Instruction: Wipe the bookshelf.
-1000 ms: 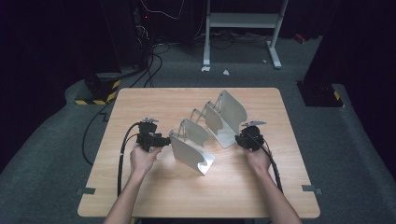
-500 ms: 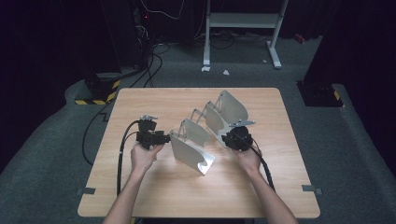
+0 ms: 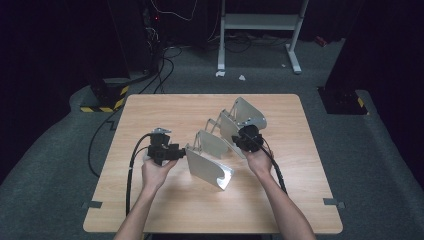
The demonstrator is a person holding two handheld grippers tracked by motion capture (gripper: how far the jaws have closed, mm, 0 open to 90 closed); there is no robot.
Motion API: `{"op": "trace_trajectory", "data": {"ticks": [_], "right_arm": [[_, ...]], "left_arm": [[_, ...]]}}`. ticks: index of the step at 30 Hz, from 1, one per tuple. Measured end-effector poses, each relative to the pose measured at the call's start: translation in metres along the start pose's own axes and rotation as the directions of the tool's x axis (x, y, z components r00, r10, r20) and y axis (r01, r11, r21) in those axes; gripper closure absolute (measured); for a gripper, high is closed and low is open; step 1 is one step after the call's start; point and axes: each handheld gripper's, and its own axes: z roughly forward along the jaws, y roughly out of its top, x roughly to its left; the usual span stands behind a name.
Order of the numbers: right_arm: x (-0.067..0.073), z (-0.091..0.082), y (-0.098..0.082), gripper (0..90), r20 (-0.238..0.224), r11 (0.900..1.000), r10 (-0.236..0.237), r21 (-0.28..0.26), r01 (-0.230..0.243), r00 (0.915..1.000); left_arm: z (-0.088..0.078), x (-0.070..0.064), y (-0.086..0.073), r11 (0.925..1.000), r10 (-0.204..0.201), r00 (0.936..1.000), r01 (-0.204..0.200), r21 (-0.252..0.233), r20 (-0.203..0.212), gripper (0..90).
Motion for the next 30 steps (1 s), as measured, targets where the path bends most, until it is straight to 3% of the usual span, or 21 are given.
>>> {"op": "trace_trajectory", "data": {"ticks": [3,11,16,20,26,27,30], "right_arm": [[0.005,0.003,0.006,87.7,0.001,0.999,-0.034,0.013,0.033,0.9994],[0.013,0.013,0.018,86.6,-0.016,0.998,-0.059,0.029,0.059,0.9981],[0.013,0.017,0.021,84.3,-0.022,0.998,-0.044,0.032,0.044,0.9988],[0.02,0.019,0.024,83.7,-0.01,0.997,-0.073,0.036,0.073,0.9973],[0.022,0.022,0.027,76.7,-0.019,0.998,-0.054,0.029,0.055,0.9984],[0.016,0.017,0.022,75.6,-0.023,0.999,-0.033,0.009,0.034,0.9992],[0.007,0.008,0.011,75.3,-0.027,1.0,0.003,-0.015,-0.003,0.9996]], "left_arm": [[-0.002,-0.002,-0.003,1.0,0.002,1.0,-0.002,-0.002,0.0,43.2],[-0.007,-0.008,-0.009,0.9999,0.009,0.9999,-0.009,-0.015,-0.007,44.8],[-0.01,-0.009,-0.014,0.9997,-0.004,1.0,0.004,-0.024,-0.001,45.0],[-0.013,-0.011,-0.019,0.9996,-0.012,0.9999,0.012,-0.027,0.002,45.0],[-0.017,-0.012,-0.027,0.9992,-0.024,0.9997,0.024,-0.033,0.011,42.8],[-0.017,-0.01,-0.027,0.9981,-0.028,0.9992,0.03,-0.054,0.03,40.2],[-0.018,-0.006,-0.026,0.9966,-0.038,0.9986,0.041,-0.071,0.035,37.6]]}}
